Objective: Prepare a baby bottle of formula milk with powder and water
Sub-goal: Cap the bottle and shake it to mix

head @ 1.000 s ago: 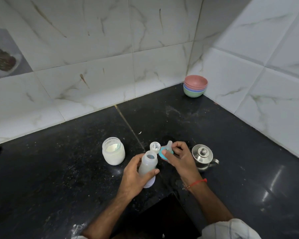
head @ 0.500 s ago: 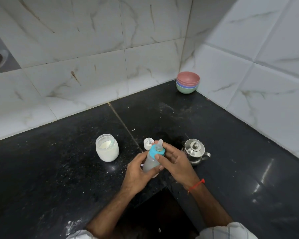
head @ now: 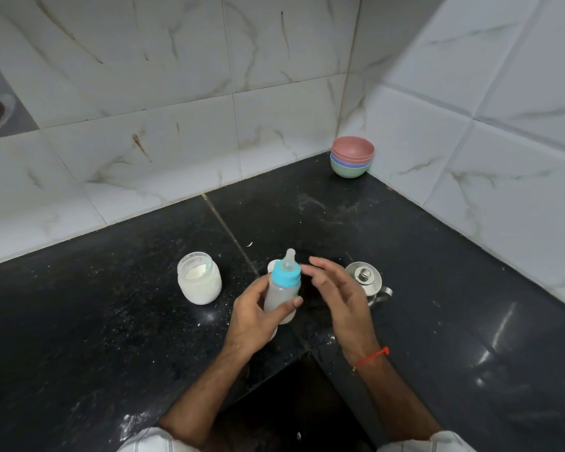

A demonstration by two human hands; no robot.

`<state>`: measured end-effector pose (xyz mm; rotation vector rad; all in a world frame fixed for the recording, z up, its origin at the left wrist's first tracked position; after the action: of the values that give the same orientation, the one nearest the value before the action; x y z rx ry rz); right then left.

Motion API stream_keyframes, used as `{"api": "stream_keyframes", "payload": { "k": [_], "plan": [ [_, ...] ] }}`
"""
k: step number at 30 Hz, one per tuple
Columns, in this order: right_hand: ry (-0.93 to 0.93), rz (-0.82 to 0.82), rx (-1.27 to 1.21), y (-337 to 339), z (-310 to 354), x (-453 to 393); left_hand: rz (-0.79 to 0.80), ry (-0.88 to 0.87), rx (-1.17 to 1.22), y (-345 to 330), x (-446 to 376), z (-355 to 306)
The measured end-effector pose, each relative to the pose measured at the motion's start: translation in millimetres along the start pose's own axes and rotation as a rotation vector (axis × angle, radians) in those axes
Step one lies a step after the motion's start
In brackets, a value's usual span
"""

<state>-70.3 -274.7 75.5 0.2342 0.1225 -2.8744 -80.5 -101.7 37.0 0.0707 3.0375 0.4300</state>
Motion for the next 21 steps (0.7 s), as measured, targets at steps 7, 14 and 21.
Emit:
{"api": "stream_keyframes", "payload": {
  "k": [7, 14, 21],
  "plan": [
    [-0.079, 0.116, 0.015, -2, 8, -6, 0.034, -0.007, -0.006, 2, -3, 3],
    [-0.071, 0.120, 0.121, -5, 3, 2, 0.052, -0.008, -0.021, 2, -1, -4],
    [-0.036, 0.322, 0.214, 22, 12, -6, 0.359, 0.079, 0.088, -9, 7, -9]
  ]
}}
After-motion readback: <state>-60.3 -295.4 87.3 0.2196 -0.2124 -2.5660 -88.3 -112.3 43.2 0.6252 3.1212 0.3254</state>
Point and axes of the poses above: each hand's wrist, its own x-axis away from the middle knuckle, its own y-axis out of the back of the hand, z = x × y, the point moved 2 cm from there along -x, towards the middle knuckle, and after that the axes turned 9 degrees about z, right-handed, at the moved point
